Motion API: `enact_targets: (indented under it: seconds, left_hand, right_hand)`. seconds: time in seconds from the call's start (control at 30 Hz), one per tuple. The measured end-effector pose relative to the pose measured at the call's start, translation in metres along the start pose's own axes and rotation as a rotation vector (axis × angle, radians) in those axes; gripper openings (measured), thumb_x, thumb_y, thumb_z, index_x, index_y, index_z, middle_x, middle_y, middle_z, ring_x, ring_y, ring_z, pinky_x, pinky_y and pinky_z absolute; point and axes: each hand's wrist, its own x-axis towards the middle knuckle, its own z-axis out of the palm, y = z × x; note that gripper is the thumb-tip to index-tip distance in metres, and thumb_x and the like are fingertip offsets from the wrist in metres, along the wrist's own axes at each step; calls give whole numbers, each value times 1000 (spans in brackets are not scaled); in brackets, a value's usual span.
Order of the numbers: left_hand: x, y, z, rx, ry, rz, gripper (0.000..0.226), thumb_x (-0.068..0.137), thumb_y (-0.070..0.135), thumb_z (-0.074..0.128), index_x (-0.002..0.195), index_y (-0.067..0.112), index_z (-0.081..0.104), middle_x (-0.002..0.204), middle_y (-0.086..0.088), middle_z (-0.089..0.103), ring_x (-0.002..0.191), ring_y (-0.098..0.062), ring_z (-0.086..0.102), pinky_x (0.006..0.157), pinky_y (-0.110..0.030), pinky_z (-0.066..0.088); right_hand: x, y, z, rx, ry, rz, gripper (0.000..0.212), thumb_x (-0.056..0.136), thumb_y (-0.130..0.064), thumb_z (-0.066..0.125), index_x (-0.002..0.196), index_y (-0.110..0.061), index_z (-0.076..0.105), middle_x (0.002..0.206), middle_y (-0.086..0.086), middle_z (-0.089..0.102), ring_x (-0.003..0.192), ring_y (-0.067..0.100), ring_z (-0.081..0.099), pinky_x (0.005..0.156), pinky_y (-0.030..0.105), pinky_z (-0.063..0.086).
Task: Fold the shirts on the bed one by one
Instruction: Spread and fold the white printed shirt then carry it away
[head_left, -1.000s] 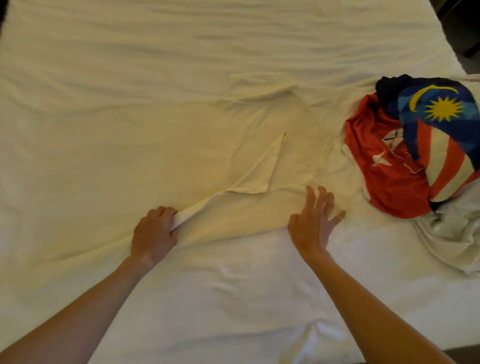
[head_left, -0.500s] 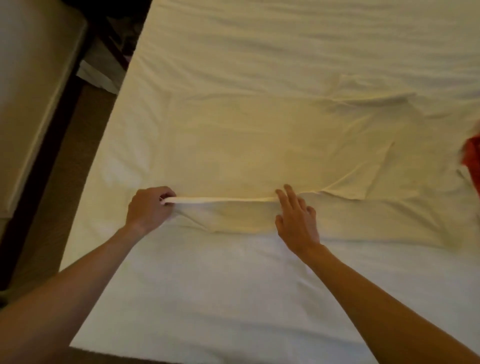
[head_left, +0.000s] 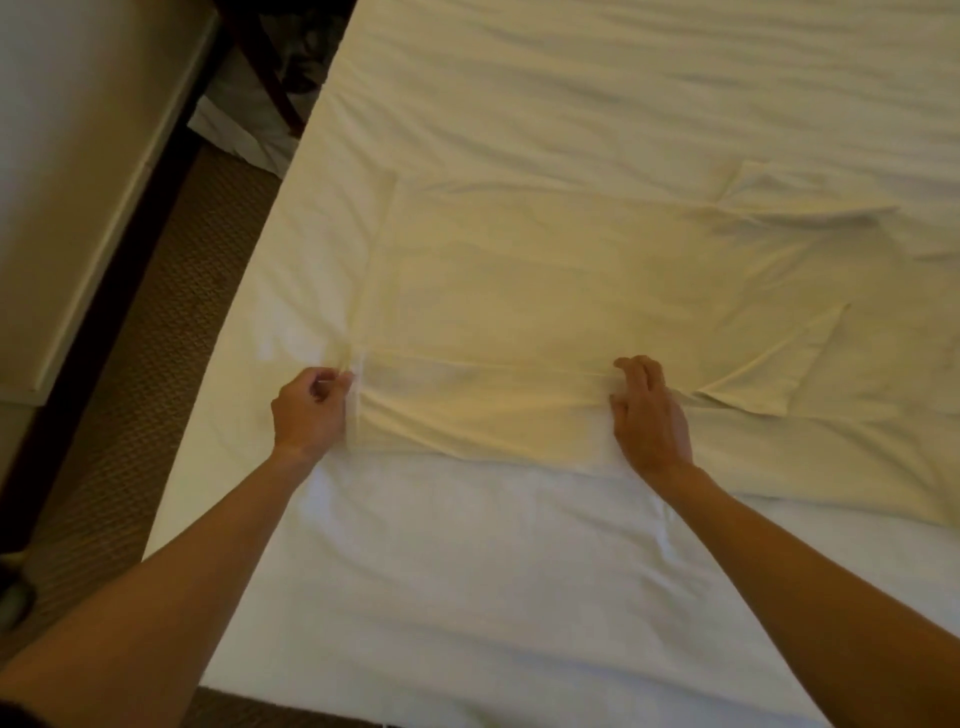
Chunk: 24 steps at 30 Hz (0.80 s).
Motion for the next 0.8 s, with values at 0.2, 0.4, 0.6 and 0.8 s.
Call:
enact_targets:
  seconds: [0.2,0.4,0.6,0.8]
  left_hand:
    - [-47,3,19,-90,244,-93,53,83,44,77,117,6,61,113,-11,64,105,-28,59,90,-36,46]
    - [-92,-12,40,137,267,-195,47,90,51,65,104,7,66,104,-15,61,104,-37,55,88,-47,41]
    - [-89,-12,35,-56,259,-58,31,94,28,67,94,-3,68,98,-22,62,92,-40,57,80,-47,48]
    - [-82,1,16,-227,241,180,14,101,31,55,93,22,61,88,-1,59,83,-11,52,72,-14,41]
  right_hand:
    - [-59,-12,39,-107,-94,-163,55,97,-24,51,149,-14,38,163,12,20,148,32,24,117,56,22]
    - [-76,-9,58,-232,-177,-96,62,99,-43,16,156,-21,23,166,3,6,153,21,0,121,56,-2]
    - [-76,-6,59,-270,-244,-76,59,105,-39,29,159,-25,8,166,-1,-10,152,18,-13,120,55,-6]
    - [-75,-7,58,-280,-288,-49,59,105,-42,22,157,-30,-3,164,-4,-19,150,15,-20,120,53,-10]
